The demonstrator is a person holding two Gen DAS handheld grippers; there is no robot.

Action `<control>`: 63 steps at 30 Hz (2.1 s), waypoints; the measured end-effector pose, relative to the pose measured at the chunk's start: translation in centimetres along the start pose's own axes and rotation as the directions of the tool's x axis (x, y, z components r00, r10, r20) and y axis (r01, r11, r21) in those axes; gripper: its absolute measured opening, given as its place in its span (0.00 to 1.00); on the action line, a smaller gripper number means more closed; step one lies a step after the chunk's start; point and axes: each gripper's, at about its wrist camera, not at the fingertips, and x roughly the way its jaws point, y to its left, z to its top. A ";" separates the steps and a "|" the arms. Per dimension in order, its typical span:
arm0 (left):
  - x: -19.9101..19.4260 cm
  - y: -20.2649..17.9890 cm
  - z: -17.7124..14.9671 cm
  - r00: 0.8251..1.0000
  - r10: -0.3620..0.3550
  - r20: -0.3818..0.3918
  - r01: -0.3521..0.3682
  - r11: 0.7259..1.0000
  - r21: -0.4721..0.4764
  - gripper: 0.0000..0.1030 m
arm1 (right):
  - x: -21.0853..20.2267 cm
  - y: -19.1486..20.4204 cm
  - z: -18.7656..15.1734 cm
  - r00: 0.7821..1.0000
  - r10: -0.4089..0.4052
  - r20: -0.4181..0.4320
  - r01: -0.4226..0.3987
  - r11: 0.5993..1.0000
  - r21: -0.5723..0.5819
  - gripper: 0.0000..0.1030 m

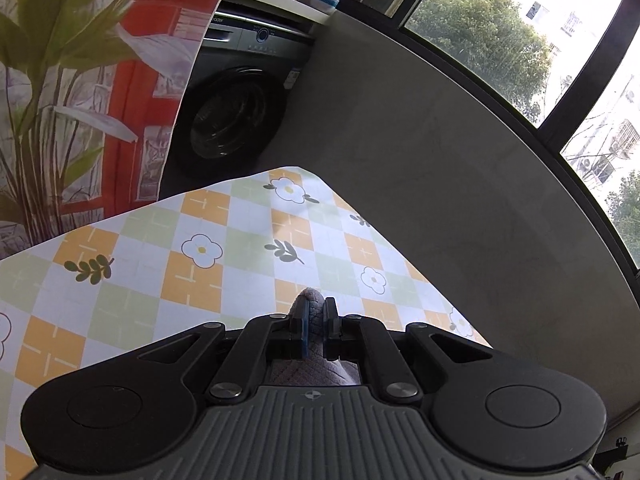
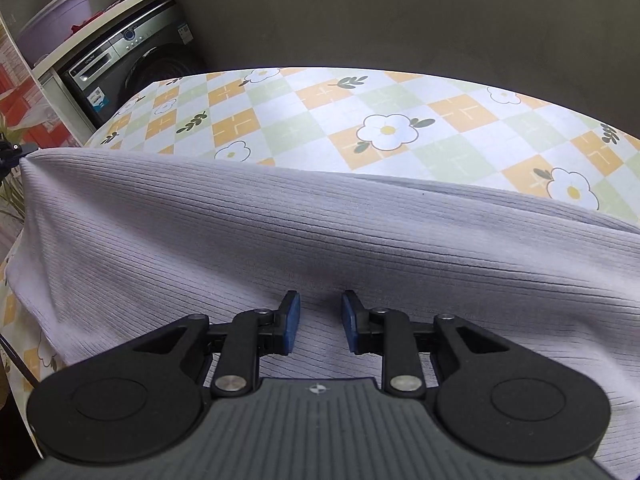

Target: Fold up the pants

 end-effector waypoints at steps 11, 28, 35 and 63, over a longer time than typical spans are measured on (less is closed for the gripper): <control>3.7 1.6 1.3 0.995 0.049 -0.090 -0.048 0.999 0.020 0.44 | -0.6 -0.6 -0.1 1.000 -0.011 0.016 0.011 1.000 0.023 0.24; -7.6 9.5 -4.4 0.962 0.075 -0.262 -0.157 0.938 -0.307 0.42 | -4.4 -2.9 -1.5 0.999 -0.003 0.044 0.000 0.999 0.054 0.25; -6.5 9.5 -7.5 0.958 0.034 -0.285 -0.159 0.889 -0.429 0.41 | -6.8 -5.3 -4.1 0.998 -0.038 0.040 0.034 0.995 0.093 0.25; -8.7 1.9 -7.7 0.933 0.349 -0.084 -0.357 0.928 -0.107 0.33 | -16.8 -10.5 -13.7 0.960 -0.245 0.138 0.196 0.934 0.298 0.24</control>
